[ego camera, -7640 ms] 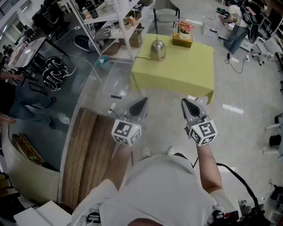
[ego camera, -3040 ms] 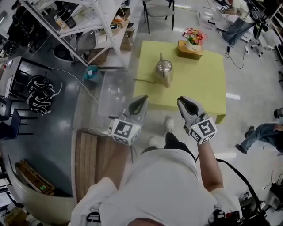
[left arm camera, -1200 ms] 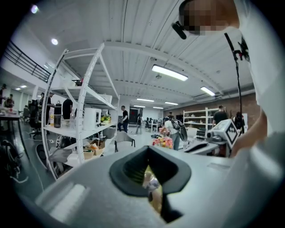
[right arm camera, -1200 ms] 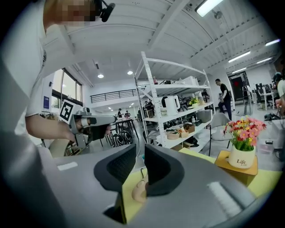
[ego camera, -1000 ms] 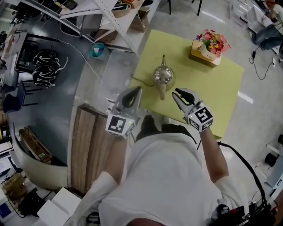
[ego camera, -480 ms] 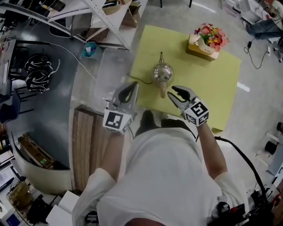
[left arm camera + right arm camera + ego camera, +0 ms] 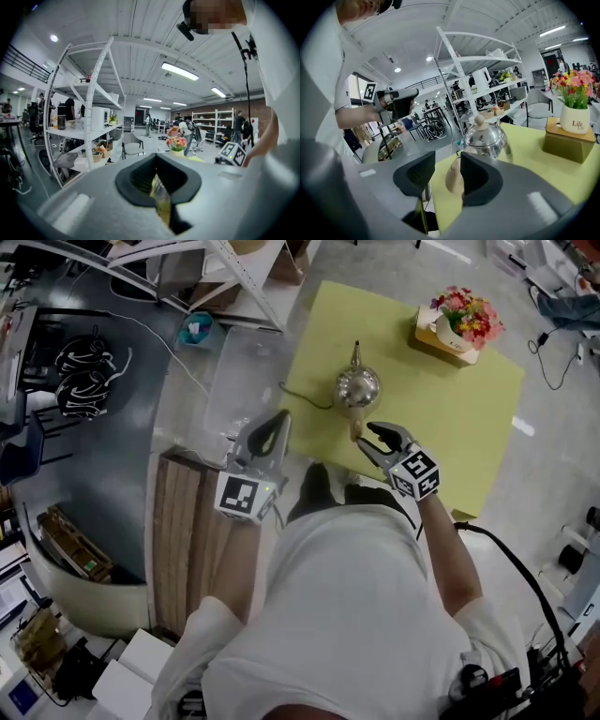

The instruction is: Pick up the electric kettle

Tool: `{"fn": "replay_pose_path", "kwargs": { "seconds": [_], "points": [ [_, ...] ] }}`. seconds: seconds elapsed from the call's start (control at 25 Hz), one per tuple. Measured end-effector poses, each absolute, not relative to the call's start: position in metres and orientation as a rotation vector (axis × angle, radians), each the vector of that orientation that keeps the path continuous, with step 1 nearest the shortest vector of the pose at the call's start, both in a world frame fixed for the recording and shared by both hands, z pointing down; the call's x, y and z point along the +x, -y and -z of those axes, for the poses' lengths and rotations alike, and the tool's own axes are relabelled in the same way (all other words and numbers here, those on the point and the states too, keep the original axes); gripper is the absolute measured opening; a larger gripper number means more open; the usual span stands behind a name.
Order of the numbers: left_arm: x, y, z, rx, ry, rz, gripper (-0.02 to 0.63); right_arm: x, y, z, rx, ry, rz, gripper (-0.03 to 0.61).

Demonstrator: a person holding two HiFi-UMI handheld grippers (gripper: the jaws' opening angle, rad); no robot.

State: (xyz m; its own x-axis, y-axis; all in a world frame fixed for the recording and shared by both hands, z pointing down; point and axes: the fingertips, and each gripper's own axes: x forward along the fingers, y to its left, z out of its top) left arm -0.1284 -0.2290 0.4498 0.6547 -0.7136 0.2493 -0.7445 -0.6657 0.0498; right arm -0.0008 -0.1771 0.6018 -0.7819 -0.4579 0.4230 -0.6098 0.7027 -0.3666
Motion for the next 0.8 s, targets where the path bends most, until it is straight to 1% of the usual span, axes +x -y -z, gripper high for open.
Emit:
{"fn": "replay_pose_path", "kwargs": {
  "seconds": [0.16,0.8],
  "points": [
    [-0.138,0.229,-0.449,2.701,1.239,-0.314,0.003,-0.004,0.179,-0.615,0.836,2.591,-0.748,0.195],
    [-0.154,0.227,-0.454,2.663,1.288,-0.3,0.003,-0.013,0.18,-0.66,0.825,2.524,-0.872,0.206]
  ]
}}
